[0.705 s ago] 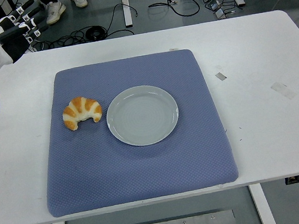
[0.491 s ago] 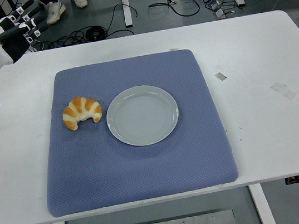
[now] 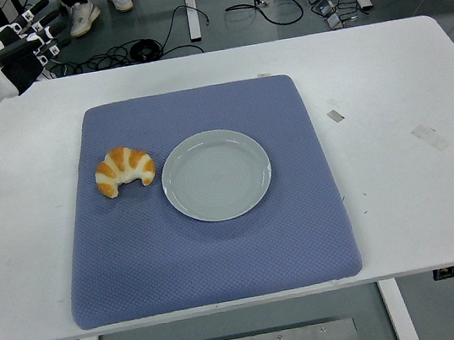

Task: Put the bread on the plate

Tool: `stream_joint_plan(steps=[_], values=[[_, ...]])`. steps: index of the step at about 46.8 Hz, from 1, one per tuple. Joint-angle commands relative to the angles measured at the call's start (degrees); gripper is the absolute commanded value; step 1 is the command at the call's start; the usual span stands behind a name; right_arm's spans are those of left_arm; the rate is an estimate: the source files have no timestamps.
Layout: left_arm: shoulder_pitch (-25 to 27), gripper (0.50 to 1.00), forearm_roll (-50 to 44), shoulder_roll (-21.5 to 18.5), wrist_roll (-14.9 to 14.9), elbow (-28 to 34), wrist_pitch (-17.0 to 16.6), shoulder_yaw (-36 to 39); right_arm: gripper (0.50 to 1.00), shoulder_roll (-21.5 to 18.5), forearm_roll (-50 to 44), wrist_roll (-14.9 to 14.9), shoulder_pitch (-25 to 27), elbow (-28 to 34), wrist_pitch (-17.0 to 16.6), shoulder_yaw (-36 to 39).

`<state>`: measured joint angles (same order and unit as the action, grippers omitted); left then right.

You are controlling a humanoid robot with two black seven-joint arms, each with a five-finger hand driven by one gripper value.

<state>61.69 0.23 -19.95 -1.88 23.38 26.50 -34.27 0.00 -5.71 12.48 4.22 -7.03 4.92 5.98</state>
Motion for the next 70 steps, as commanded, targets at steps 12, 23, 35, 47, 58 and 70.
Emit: stream_joint_plan(steps=[12, 23, 35, 47, 58, 70], values=[[0.09, 0.983, 0.29, 0.0, -0.05, 0.09, -0.04, 0.0, 1.0, 0.0, 0.0, 0.0, 0.0, 0.0, 0.0, 0.0], [1.15, 0.984, -0.23, -0.18, -0.32, 0.09, 0.66, -1.67, 1.0, 0.0, 0.0, 0.0, 0.0, 0.0, 0.0, 0.0], [0.8, 0.984, -0.15, -0.09, -0.23, 0.09, 0.75, -1.5, 1.0, 0.0, 0.0, 0.0, 0.0, 0.0, 0.0, 0.0], [1.15, 0.983, -0.15, -0.09, -0.31, 0.09, 0.22, -1.67, 1.0, 0.0, 0.0, 0.0, 0.0, 0.0, 0.0, 0.0], [1.32, 0.983, -0.15, -0.18, -0.4, 0.09, 0.49, -2.02, 1.0, 0.0, 0.0, 0.0, 0.0, 0.0, 0.0, 0.0], [1.41, 0.977, 1.7, -0.09, -0.49, 0.09, -1.0, -0.88, 1.0, 0.0, 0.0, 0.0, 0.0, 0.0, 0.0, 0.0]])
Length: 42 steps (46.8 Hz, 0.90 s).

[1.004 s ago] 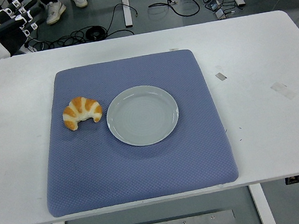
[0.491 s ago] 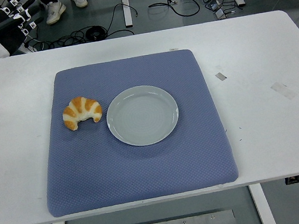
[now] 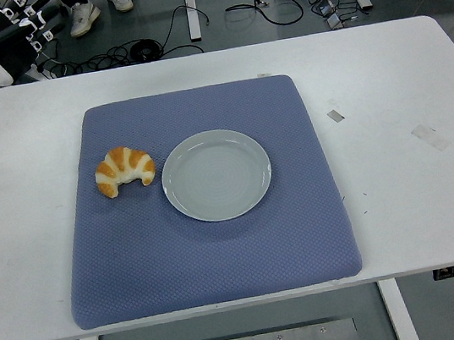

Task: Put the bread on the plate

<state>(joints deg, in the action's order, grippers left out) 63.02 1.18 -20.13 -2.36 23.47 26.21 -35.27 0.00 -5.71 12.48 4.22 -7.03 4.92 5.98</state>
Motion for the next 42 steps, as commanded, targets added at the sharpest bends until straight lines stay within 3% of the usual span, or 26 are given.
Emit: stream_joint_plan(steps=[1, 8, 13, 23, 26, 31, 38, 42], values=[[0.17, 0.977, 1.36, 0.09, 0.07, -0.01, -1.16, 0.11, 1.0, 0.0, 0.0, 0.0, 0.0, 0.0, 0.0, 0.0], [2.19, 0.974, 10.23, -0.43, 0.07, 0.08, -5.2, 1.6, 1.0, 0.0, 0.0, 0.0, 0.0, 0.0, 0.0, 0.0], [2.98, 0.975, 13.23, -2.01, 0.42, 2.01, -4.59, 2.66, 1.0, 0.0, 0.0, 0.0, 0.0, 0.0, 0.0, 0.0], [2.98, 0.975, 19.28, -11.58, 0.78, 22.12, -6.96, 11.0, 1.0, 0.0, 0.0, 0.0, 0.0, 0.0, 0.0, 0.0], [3.16, 0.974, 25.43, -14.49, 0.77, 25.65, -9.24, 12.06, 1.0, 0.0, 0.0, 0.0, 0.0, 0.0, 0.0, 0.0], [4.21, 0.974, 32.73, -15.46, 1.39, 28.9, -10.3, 12.85, 1.0, 0.0, 0.0, 0.0, 0.0, 0.0, 0.0, 0.0], [6.5, 0.974, 39.86, -17.22, 7.62, 31.46, -10.31, 16.89, 1.0, 0.0, 0.0, 0.0, 0.0, 0.0, 0.0, 0.0], [7.29, 0.974, 40.48, -17.4, 8.77, 32.51, -9.87, 19.35, 1.0, 0.0, 0.0, 0.0, 0.0, 0.0, 0.0, 0.0]])
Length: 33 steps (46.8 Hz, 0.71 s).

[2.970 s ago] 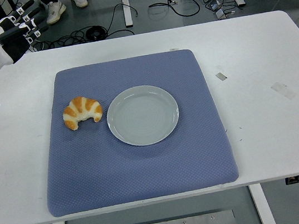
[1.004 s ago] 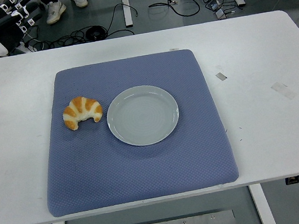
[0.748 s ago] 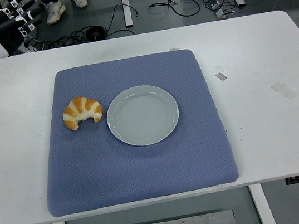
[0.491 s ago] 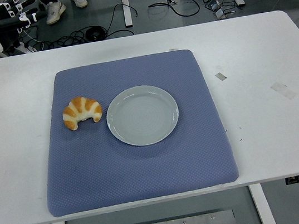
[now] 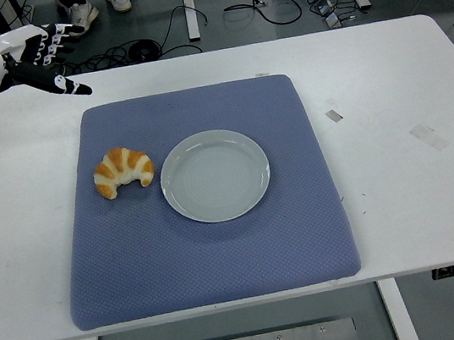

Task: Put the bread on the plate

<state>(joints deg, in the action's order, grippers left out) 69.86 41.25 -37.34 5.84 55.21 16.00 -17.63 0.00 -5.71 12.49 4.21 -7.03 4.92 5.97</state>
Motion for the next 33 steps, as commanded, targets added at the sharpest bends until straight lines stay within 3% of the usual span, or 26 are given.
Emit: stream_joint_plan(steps=[1, 18, 33], values=[[0.45, 0.974, 0.49, -0.28, 0.66, 1.39, 0.43, 2.59, 1.0, 0.0, 0.0, -0.01, 0.01, 0.0, 0.0, 0.0], [1.07, 0.974, 3.92, -2.56, 1.63, 11.5, 0.52, 8.83, 1.0, 0.0, 0.0, -0.01, 0.01, 0.0, 0.0, 0.0], [0.81, 0.972, 6.82, -2.74, 2.51, 12.74, 0.43, 13.93, 1.0, 0.0, 0.0, -0.01, 0.01, 0.0, 0.0, 0.0]])
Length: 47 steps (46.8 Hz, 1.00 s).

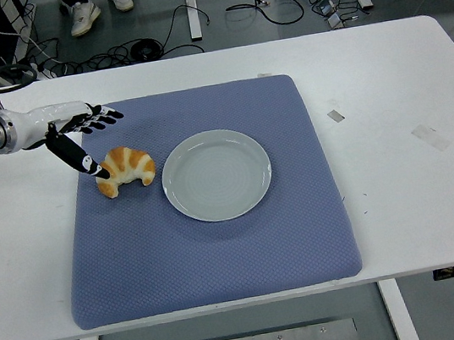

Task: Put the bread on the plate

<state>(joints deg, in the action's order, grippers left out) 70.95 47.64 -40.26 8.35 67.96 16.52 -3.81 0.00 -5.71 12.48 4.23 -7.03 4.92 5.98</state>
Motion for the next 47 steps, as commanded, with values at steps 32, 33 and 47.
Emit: stream_joint_plan(steps=[32, 33, 47], values=[[-3.36, 0.937, 6.42, 3.79, -0.09, -1.6, -3.07, 0.21, 1.0, 0.0, 0.0, 0.0, -0.01, 0.0, 0.0, 0.0], [-3.71, 0.937, 6.42, 3.96, -0.09, -1.78, -3.34, 0.21, 1.0, 0.0, 0.0, 0.0, -0.01, 0.0, 0.0, 0.0], [-4.68, 0.915, 6.42, 6.42, -0.52, -5.47, -4.57, 0.21, 1.0, 0.0, 0.0, 0.0, -0.01, 0.0, 0.0, 0.0]])
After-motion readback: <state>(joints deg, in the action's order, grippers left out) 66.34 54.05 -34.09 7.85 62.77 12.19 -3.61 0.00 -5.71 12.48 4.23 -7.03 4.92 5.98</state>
